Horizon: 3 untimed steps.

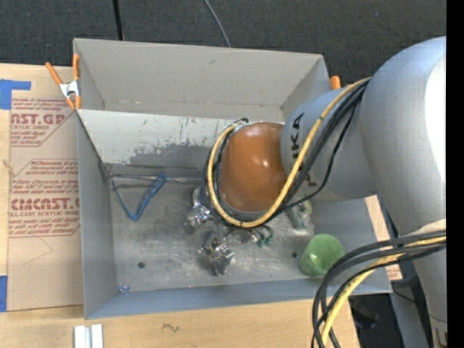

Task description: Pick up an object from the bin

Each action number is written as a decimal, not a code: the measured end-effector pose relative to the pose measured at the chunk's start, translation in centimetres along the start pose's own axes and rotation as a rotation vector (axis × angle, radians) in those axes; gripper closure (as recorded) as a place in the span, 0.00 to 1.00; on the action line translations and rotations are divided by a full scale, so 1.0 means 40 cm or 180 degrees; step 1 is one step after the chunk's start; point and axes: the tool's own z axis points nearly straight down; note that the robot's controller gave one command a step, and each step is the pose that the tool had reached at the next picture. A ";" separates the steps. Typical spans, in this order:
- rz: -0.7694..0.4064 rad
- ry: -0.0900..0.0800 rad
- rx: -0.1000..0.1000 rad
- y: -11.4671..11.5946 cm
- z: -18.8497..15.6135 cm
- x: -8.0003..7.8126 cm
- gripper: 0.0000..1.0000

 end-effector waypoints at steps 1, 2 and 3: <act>-0.0028 -0.0019 0.0003 -0.089 0.002 0.114 0.00; -0.0038 0.0020 -0.0003 -0.087 0.001 0.117 1.00; -0.0754 -0.0004 0.0013 -0.235 -0.332 0.192 1.00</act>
Offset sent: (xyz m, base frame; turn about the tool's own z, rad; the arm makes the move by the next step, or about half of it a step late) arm -0.0255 -0.0531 -0.0028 -0.0120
